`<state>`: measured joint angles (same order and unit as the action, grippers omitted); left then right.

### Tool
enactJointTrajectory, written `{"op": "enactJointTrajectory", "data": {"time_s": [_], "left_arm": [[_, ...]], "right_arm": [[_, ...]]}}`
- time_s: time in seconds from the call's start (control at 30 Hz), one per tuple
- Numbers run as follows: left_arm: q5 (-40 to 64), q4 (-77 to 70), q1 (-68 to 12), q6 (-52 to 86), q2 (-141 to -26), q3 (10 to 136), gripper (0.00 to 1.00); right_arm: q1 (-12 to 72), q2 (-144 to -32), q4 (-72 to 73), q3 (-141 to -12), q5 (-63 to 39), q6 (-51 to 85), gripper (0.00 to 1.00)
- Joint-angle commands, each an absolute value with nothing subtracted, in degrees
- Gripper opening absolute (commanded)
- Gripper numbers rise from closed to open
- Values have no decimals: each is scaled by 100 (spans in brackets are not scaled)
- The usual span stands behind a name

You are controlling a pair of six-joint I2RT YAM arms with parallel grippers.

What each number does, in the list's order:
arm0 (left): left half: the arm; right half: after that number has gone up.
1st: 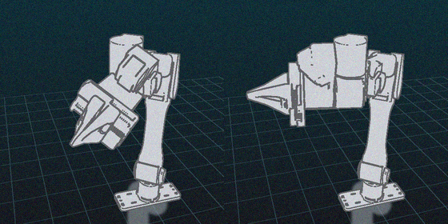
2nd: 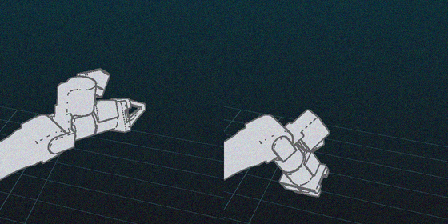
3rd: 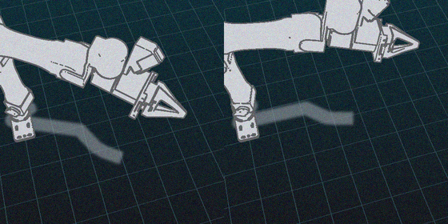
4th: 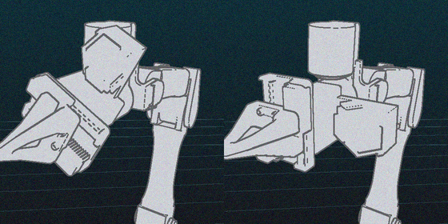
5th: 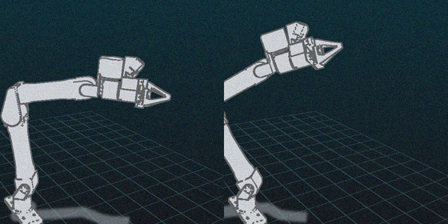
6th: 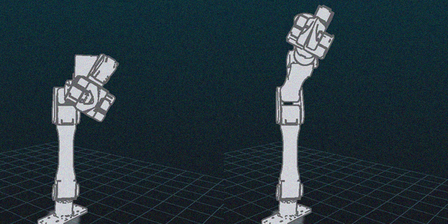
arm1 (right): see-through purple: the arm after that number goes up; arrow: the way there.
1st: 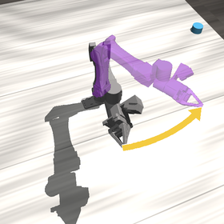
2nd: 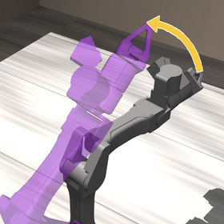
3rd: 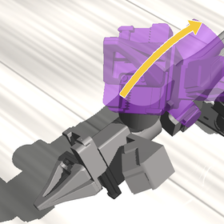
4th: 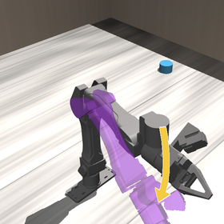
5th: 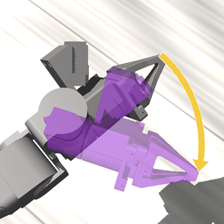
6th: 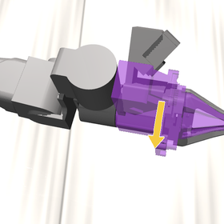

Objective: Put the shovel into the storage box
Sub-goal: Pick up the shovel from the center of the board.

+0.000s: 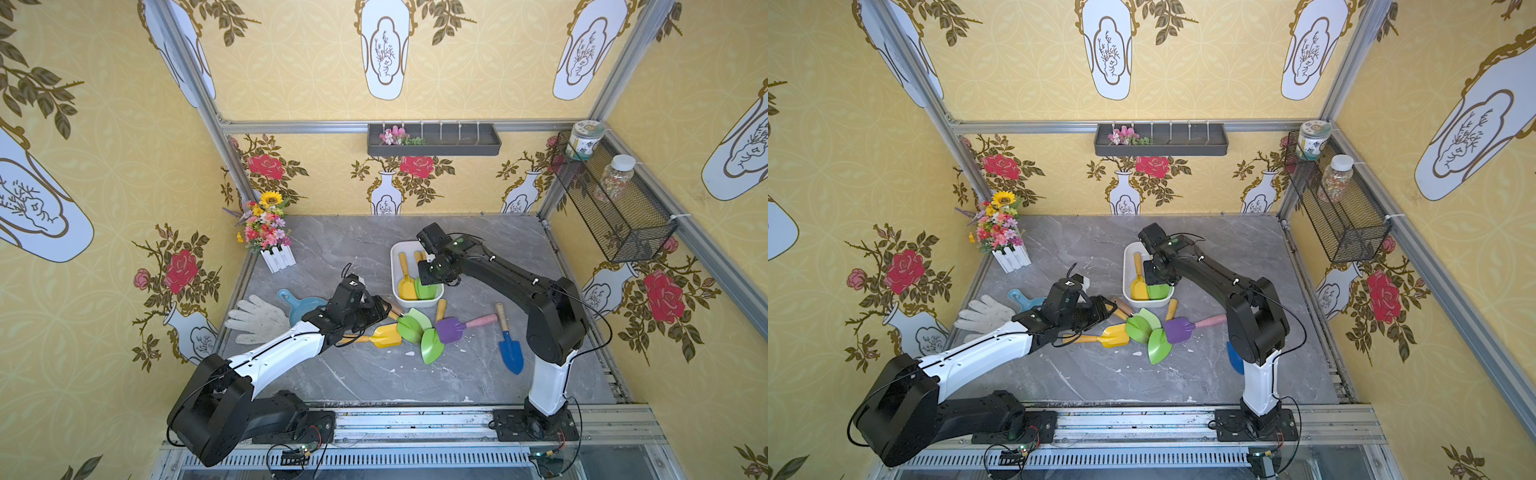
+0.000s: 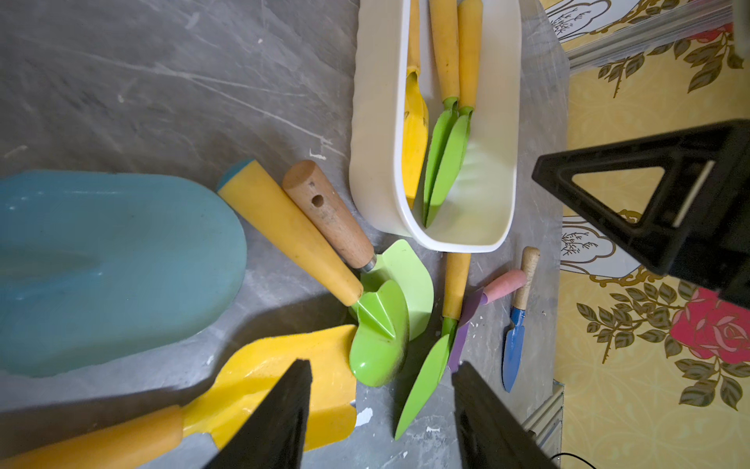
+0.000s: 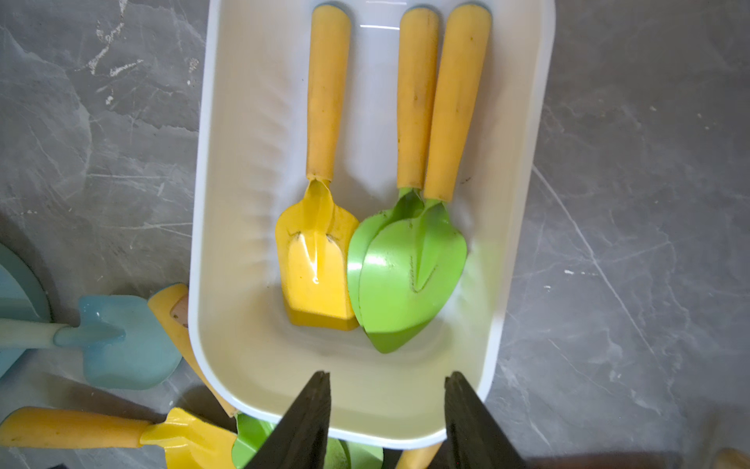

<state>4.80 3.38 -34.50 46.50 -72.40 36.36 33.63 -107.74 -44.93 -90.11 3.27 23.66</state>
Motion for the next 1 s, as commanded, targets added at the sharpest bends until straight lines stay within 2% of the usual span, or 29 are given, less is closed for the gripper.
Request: {"op": "enactJointTrajectory", "data": {"time_s": [0.0,0.5,0.97], "left_arm": [[575,444,-3478,4522,-7205,3549,60],[494,419,-4021,4426,-7419,3672,60],[590,79,-4392,4403,-8002,3959,60]], "right_arm": [[3366,-10524,-4364,-8745,437,2459,50],[3172,-9173,-4148,-7053,457,2935,54],[1739,-7860,-4360,-5544,501,3082,59]]}}
